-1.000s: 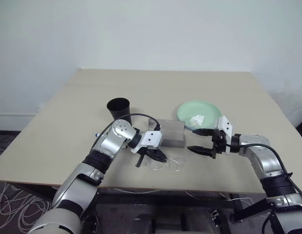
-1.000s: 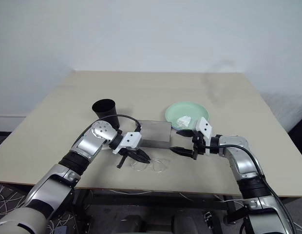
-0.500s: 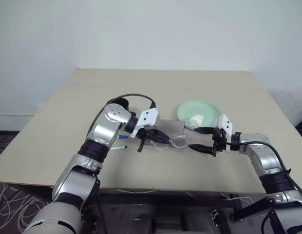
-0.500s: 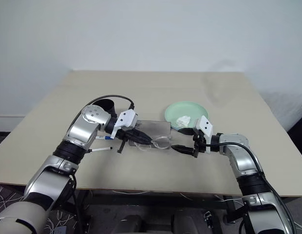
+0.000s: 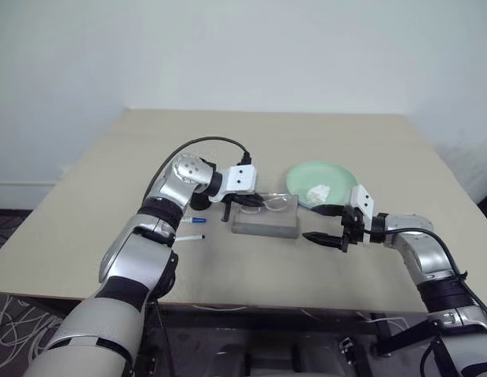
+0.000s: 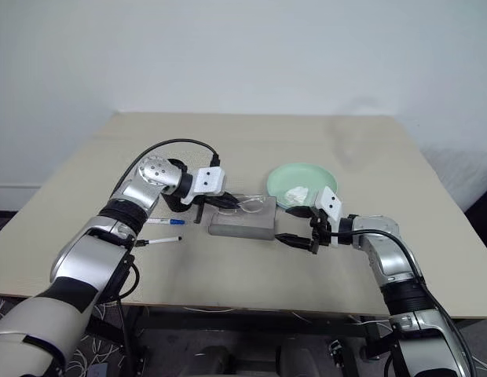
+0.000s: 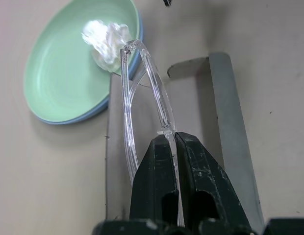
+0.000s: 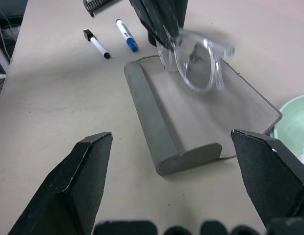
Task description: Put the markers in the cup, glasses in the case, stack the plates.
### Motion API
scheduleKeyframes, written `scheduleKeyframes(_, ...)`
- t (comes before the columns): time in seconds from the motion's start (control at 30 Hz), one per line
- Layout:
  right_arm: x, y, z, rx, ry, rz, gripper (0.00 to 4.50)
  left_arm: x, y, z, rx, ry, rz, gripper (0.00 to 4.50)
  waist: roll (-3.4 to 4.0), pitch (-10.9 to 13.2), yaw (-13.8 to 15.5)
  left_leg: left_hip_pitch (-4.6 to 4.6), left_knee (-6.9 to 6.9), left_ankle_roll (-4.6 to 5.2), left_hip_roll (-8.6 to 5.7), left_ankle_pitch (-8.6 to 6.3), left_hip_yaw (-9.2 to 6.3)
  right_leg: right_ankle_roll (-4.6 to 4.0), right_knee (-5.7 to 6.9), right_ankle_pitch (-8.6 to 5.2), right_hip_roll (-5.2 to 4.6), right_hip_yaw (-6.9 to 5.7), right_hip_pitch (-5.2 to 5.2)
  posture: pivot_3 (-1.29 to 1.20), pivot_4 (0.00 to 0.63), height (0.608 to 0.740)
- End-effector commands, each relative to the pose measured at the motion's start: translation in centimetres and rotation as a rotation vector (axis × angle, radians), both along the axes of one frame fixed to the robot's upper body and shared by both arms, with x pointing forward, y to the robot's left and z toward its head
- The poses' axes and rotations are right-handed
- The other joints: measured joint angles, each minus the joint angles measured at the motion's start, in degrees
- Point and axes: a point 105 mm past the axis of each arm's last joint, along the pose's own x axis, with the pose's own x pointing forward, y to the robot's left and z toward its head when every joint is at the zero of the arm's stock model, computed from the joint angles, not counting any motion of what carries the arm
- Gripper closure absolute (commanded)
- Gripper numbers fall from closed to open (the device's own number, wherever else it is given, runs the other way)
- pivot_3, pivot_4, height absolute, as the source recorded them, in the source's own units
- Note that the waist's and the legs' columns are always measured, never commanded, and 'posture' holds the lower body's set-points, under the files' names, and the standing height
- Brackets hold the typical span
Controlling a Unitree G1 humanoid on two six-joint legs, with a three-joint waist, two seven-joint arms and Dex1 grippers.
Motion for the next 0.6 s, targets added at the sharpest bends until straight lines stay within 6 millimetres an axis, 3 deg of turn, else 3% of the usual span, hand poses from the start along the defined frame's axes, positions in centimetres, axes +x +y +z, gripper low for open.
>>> scheduleKeyframes(0.03, 0.0, 0.3, 1.4, 0.011, -0.059, 0.004, 0.28, 0.3, -0.6, 0.6, 0.022, -0.028, -0.017, 4.46, 0.00, 0.00, -0.01, -0.02, 0.01, 0.00, -0.01, 0.00, 0.00, 0.01, -0.01, 0.01, 0.00, 0.00, -0.01, 0.00, 0.000, 0.737)
scheduleKeyframes(0.33, -0.4, 0.4, 1.4, 0.015, -0.061, -0.011, 0.28, -0.5, -0.5, -1.2, 0.047, 0.124, -0.002, 4.46, -0.01, 0.00, -0.02, -0.04, 0.11, 0.01, -0.02, 0.00, 0.00, 0.04, 0.03, 0.03, 0.00, -0.01, 0.01, 0.00, 0.000, 0.737)
scheduleKeyframes(0.6, -0.5, 0.6, 1.3, 0.014, -0.057, -0.014, 0.28, -1.0, -0.6, -1.2, 0.011, 0.229, 0.004, 4.46, -0.01, -0.01, -0.04, -0.05, 0.16, 0.02, -0.02, -0.01, 0.00, 0.08, 0.03, 0.05, 0.00, -0.01, 0.02, 0.00, 0.000, 0.737)
